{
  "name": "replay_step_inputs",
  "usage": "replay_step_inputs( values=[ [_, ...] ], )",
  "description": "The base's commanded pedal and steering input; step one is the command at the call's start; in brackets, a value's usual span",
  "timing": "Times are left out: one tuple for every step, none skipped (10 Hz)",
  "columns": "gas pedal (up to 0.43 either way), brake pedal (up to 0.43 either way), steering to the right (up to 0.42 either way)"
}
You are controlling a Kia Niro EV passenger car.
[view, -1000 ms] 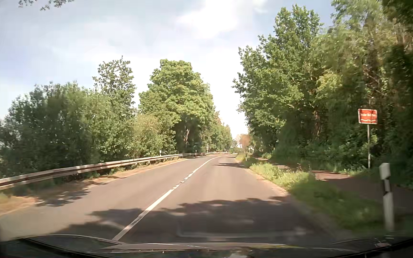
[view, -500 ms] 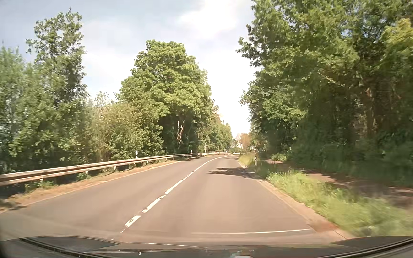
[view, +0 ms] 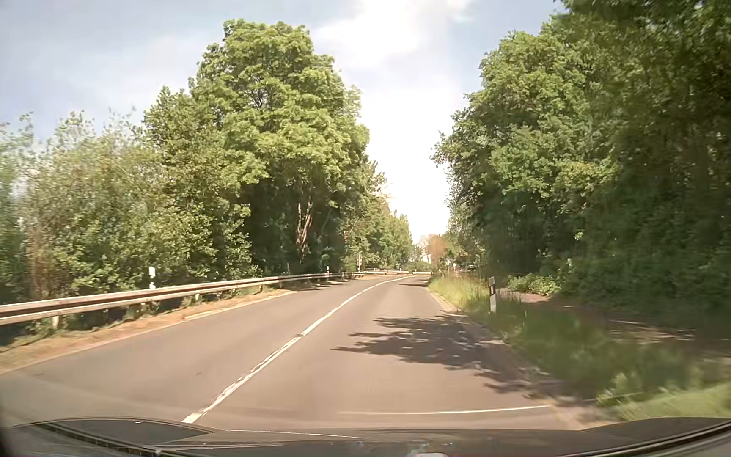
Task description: Follow the waypoints while adhering to traffic rules and regulations
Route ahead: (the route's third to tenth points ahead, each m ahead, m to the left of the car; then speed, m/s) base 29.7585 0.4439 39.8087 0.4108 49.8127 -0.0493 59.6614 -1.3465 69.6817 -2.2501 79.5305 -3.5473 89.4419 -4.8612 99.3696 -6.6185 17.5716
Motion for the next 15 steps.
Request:
replay_step_inputs(
  values=[
    [0.240,0.000,-0.001],
    [0.240,0.000,0.000],
    [0.240,0.000,0.000],
    [0.240,0.000,0.000],
    [0.240,0.000,0.000],
    [0.240,0.000,0.002],
    [0.240,0.000,0.004],
    [0.240,0.000,0.004],
    [0.240,0.000,0.005],
    [0.240,0.000,0.004],
    [0.240,0.000,0.005],
    [0.240,0.000,0.005],
    [0.240,0.000,0.005],
    [0.240,0.000,0.005],
    [0.240,0.000,0.006]
  ],
)
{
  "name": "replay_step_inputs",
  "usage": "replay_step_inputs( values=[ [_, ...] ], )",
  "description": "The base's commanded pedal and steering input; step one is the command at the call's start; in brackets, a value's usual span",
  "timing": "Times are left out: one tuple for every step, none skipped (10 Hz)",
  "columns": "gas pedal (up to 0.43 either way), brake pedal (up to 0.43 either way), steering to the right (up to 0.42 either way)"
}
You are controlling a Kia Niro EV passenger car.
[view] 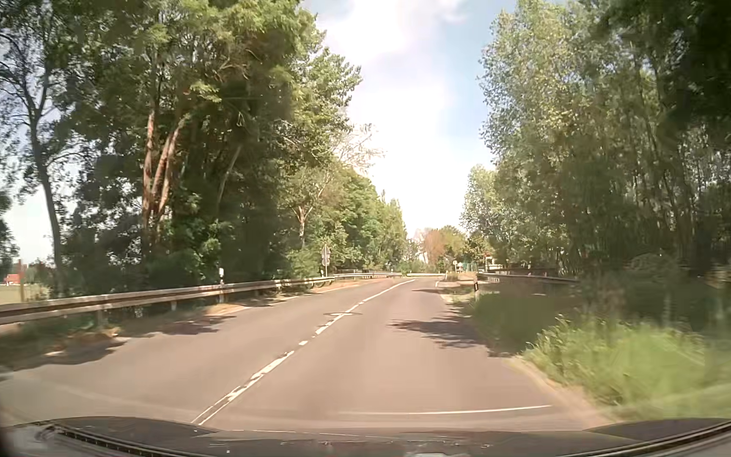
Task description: Follow the waypoints while adhering to traffic rules and regulations
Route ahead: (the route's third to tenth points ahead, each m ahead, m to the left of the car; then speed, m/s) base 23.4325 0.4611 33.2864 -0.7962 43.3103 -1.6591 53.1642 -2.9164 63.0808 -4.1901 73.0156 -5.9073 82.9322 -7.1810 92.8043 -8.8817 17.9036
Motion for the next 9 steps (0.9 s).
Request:
replay_step_inputs(
  values=[
    [0.240,0.000,0.006],
    [0.240,0.000,0.008],
    [0.240,0.000,0.011],
    [0.240,0.000,0.012],
    [0.240,0.000,0.012],
    [0.240,0.000,0.012],
    [0.240,0.000,0.012],
    [0.228,0.000,0.011],
    [0.228,0.000,0.010]
  ],
)
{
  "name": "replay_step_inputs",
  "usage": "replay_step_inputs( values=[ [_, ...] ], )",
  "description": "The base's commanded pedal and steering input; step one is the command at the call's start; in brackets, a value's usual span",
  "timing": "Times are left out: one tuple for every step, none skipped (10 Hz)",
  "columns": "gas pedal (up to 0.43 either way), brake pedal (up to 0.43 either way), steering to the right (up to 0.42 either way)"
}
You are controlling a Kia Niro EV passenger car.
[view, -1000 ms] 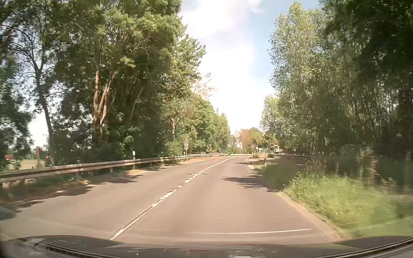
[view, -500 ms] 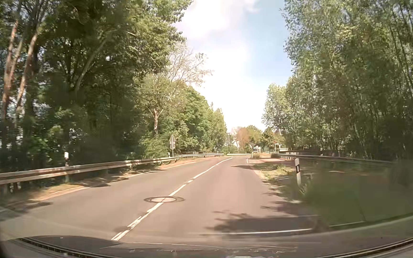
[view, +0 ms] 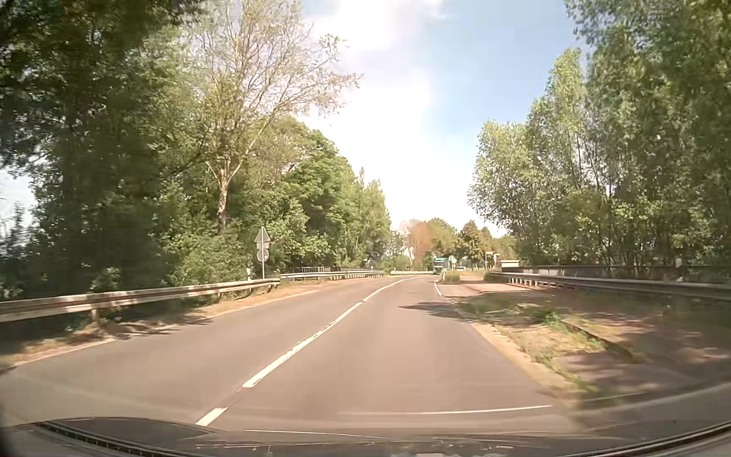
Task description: Follow the waypoints while adhering to traffic rules and regulations
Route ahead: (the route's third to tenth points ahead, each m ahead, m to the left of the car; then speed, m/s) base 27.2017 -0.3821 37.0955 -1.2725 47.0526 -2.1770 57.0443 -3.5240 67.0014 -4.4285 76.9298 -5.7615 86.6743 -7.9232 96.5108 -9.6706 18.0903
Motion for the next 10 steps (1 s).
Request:
replay_step_inputs(
  values=[
    [0.220,0.000,0.009],
    [0.220,0.000,0.007],
    [0.209,0.000,0.007],
    [0.197,0.000,0.007],
    [0.197,0.000,0.007],
    [0.197,0.000,0.007],
    [0.189,0.000,0.006],
    [0.189,0.000,0.003],
    [0.150,0.000,0.002],
    [0.138,0.000,0.001]
  ],
)
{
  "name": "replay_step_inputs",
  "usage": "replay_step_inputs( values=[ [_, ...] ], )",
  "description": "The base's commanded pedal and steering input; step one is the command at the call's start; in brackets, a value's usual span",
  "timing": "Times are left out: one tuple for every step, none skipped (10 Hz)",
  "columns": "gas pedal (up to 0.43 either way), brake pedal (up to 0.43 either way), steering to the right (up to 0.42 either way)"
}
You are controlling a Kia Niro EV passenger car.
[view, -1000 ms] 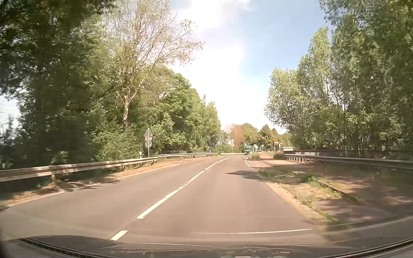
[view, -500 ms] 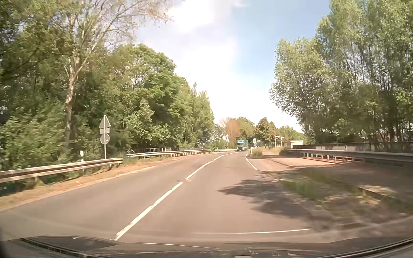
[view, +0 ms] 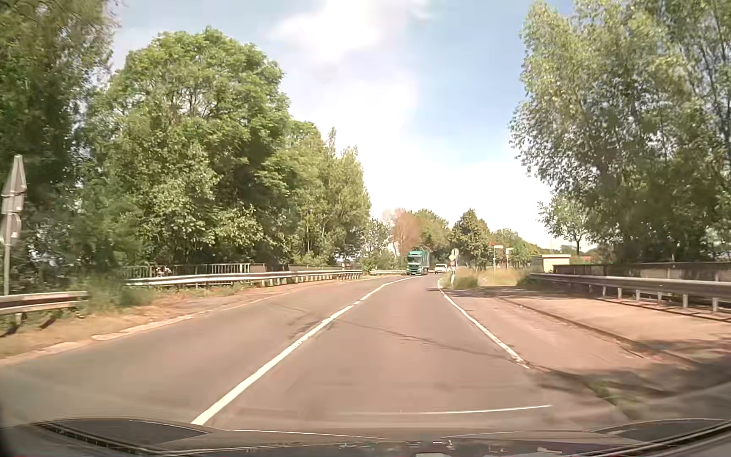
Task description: Follow the waypoints while adhering to traffic rules and regulations
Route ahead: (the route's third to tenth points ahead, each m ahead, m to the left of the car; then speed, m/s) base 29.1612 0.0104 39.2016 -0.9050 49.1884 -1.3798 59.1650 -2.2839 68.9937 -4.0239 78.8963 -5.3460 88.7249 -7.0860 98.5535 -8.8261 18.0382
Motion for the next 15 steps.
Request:
replay_step_inputs(
  values=[
    [0.110,0.000,0.001],
    [0.098,0.000,0.001],
    [0.079,0.000,0.003],
    [0.047,0.000,0.005],
    [0.020,0.000,0.006],
    [0.000,0.000,0.006],
    [0.000,0.000,0.010],
    [0.000,0.000,0.017],
    [0.000,0.000,0.019],
    [0.000,0.000,0.019],
    [0.000,0.000,0.019],
    [0.000,0.000,0.019],
    [0.008,0.000,0.019],
    [0.008,0.000,0.019],
    [0.020,0.000,0.019]
  ],
)
